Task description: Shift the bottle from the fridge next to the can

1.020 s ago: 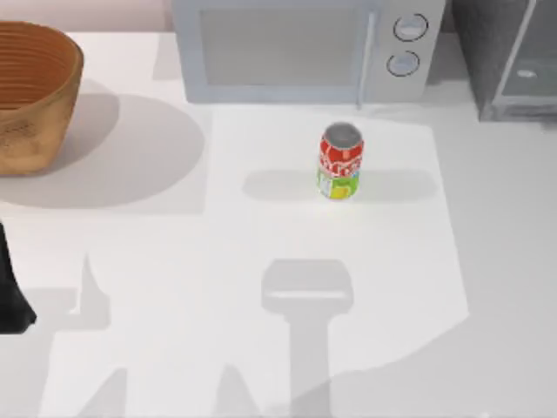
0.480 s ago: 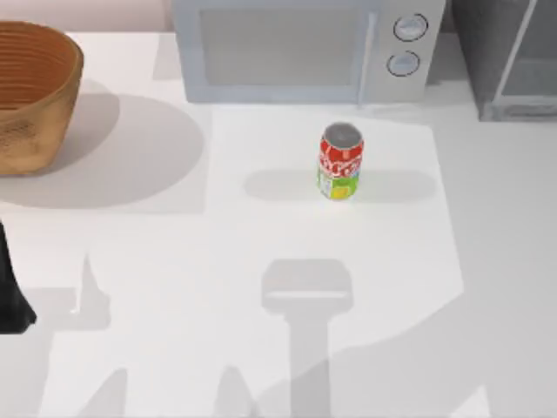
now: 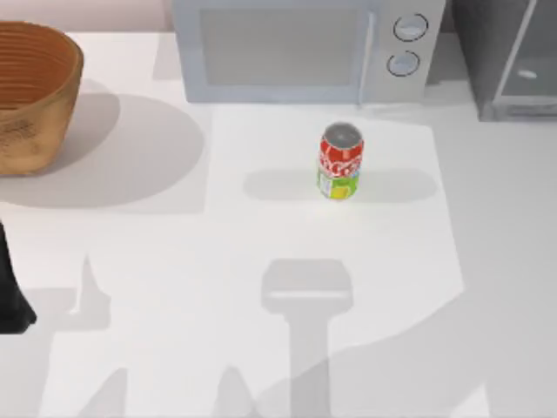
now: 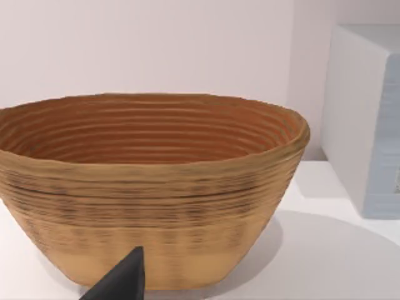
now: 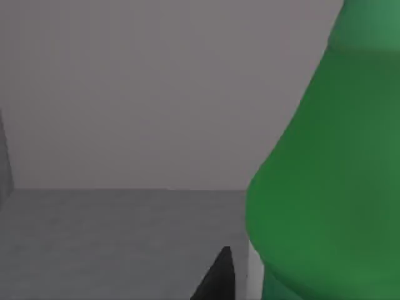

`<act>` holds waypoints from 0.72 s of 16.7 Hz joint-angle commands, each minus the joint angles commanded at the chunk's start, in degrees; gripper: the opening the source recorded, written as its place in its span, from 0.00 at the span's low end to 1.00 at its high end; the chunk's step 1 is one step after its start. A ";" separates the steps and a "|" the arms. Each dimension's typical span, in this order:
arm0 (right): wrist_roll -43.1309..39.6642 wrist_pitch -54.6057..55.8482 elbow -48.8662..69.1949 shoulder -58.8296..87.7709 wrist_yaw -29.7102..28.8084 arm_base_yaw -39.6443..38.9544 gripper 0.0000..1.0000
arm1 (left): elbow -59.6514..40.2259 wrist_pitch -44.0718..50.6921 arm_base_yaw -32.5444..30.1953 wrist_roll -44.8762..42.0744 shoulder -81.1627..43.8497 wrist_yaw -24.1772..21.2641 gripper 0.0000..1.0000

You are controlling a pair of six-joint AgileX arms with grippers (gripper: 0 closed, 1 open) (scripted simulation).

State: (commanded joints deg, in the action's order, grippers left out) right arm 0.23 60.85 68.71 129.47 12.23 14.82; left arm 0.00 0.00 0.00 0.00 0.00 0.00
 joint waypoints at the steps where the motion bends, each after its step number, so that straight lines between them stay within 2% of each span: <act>1: 0.00 0.00 0.00 0.00 0.00 0.00 0.32 | 0.00 0.00 0.00 0.00 0.00 0.00 1.00; 5: 0.00 0.00 0.00 0.00 0.00 0.00 0.02 | 0.00 0.00 0.00 0.00 0.00 0.00 1.00; 12: 0.00 0.00 0.00 0.00 0.00 0.00 0.00 | 0.00 0.00 0.00 0.00 0.00 0.00 1.00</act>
State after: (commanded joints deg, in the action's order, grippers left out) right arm 0.23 60.85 68.71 129.47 12.23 14.82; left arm 0.00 0.00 0.00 0.00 0.00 0.00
